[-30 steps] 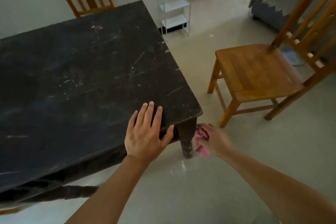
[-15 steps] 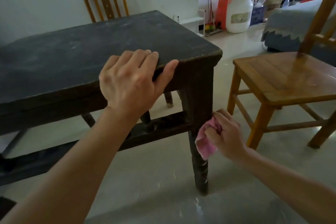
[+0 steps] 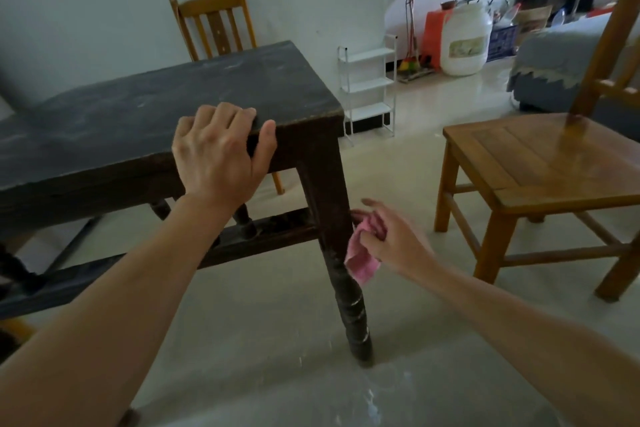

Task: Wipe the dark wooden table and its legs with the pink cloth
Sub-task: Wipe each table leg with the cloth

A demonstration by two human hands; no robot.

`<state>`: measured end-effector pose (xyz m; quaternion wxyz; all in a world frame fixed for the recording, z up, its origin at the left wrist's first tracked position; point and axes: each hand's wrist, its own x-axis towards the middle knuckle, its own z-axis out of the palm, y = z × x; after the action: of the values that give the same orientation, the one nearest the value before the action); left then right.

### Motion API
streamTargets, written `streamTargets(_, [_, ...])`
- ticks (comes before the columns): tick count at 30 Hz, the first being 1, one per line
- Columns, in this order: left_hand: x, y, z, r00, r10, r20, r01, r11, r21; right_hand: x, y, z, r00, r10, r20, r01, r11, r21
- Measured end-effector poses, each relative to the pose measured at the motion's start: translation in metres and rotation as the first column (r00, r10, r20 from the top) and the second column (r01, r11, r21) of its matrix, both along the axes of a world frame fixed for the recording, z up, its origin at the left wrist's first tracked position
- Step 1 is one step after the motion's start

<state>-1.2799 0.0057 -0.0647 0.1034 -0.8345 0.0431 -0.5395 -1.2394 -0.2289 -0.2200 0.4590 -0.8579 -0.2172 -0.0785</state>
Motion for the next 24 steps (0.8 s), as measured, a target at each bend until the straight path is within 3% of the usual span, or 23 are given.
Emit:
streamTargets(2, [0.005,-0.012,-0.011,0.999,0.021,0.026,-0.022,0.999,0.033,0.002,-0.015,0.020,0.991,-0.134,-0.010,0.134,0.975,0.178])
streamTargets(4, [0.010,-0.023,-0.023,0.997,0.046,0.054,-0.048,0.999,0.022,0.001,-0.019,0.051,0.980,-0.188,0.064,0.155,0.927,0.340])
streamTargets(8, [0.013,-0.027,-0.032,0.999,0.029,0.044,-0.028,0.999,-0.021,-0.006,0.022,0.095,0.982,0.017,0.189,-0.118,0.834,0.539])
streamTargets(10, [0.013,-0.026,-0.031,0.999,0.024,0.031,-0.024,1.000,-0.002,-0.016,0.047,0.069,0.959,0.030,0.281,-0.167,0.862,0.479])
streamTargets(12, [0.012,-0.025,-0.031,0.999,0.021,0.032,-0.021,1.000,0.019,-0.021,0.043,0.010,0.973,0.058,0.223,-0.140,0.918,0.371])
streamTargets(14, [0.012,-0.025,-0.031,0.999,0.023,0.041,-0.024,0.999,0.025,-0.023,0.016,-0.044,0.990,0.139,0.027,-0.141,0.987,0.078])
streamTargets(15, [0.012,-0.024,-0.031,0.999,0.024,0.044,-0.026,0.999,0.026,-0.024,0.001,-0.058,0.990,0.137,-0.015,-0.138,0.985,-0.103])
streamTargets(16, [0.013,-0.023,-0.030,0.999,0.022,0.047,-0.023,0.999,0.026,-0.022,-0.010,-0.061,0.995,0.093,-0.030,-0.097,0.980,-0.174])
streamTargets(18, [0.015,-0.023,-0.029,0.998,0.017,0.056,-0.019,0.999,0.026,-0.014,-0.014,-0.039,0.991,-0.020,0.133,0.019,1.000,0.010])
streamTargets(20, [0.016,-0.023,-0.028,0.998,0.019,0.056,-0.020,1.000,0.018,-0.009,0.006,0.006,0.934,-0.088,0.347,-0.006,0.966,0.260])
streamTargets(24, [0.016,-0.024,-0.029,0.999,0.030,0.030,-0.030,0.999,0.011,-0.010,0.060,0.036,0.802,-0.191,0.566,-0.028,0.934,0.356])
